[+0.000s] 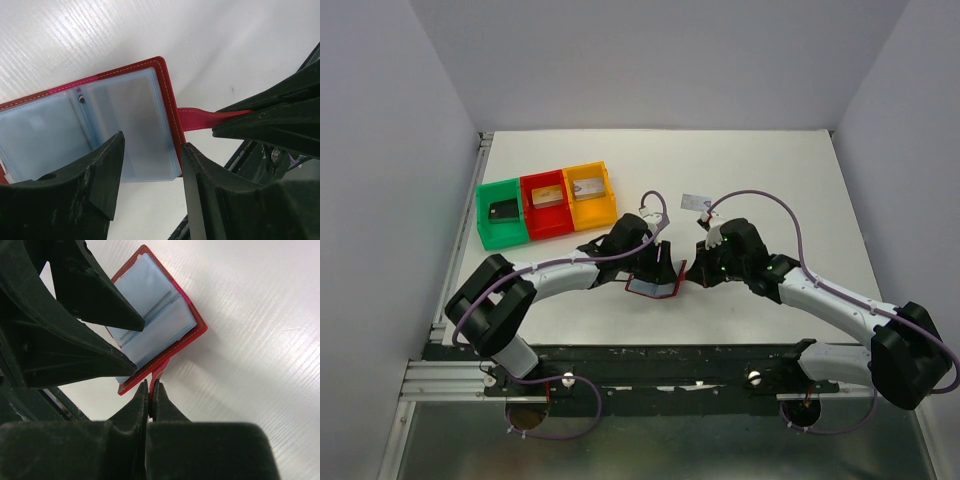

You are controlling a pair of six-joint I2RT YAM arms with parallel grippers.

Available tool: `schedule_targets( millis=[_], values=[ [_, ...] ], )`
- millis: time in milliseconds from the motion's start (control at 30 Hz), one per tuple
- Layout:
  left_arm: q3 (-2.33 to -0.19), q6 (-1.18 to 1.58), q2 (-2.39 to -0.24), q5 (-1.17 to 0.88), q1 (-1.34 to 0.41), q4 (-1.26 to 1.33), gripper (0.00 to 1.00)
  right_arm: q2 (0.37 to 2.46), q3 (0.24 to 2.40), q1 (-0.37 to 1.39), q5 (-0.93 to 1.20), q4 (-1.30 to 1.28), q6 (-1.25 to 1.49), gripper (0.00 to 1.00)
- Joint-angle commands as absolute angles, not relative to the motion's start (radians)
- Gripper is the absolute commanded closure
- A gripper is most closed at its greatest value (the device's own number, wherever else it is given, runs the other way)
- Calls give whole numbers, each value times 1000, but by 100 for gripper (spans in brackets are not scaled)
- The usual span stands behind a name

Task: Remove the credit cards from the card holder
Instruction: Remove the credit card from the card holder.

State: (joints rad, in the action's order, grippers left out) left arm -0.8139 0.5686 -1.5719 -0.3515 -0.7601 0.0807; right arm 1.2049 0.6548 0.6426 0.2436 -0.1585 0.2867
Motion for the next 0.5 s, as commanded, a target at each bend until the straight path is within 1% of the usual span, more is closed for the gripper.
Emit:
schedule_targets(
  millis=[0,133,267,467],
  values=[
    [-839,545,-1589,-331,-772,46,42,1201,680,647,249,-161,278,100],
    [-838,546,-1592,-325,-772,45,44,1203,677,644,247,-161,276,100],
    [-838,546,-1598,-322,-772,41,49,1203,676,646,247,-160,278,100],
    [-839,543,-1609,-319,-772,37,50,1204,673,646,247,-160,275,100]
  ],
)
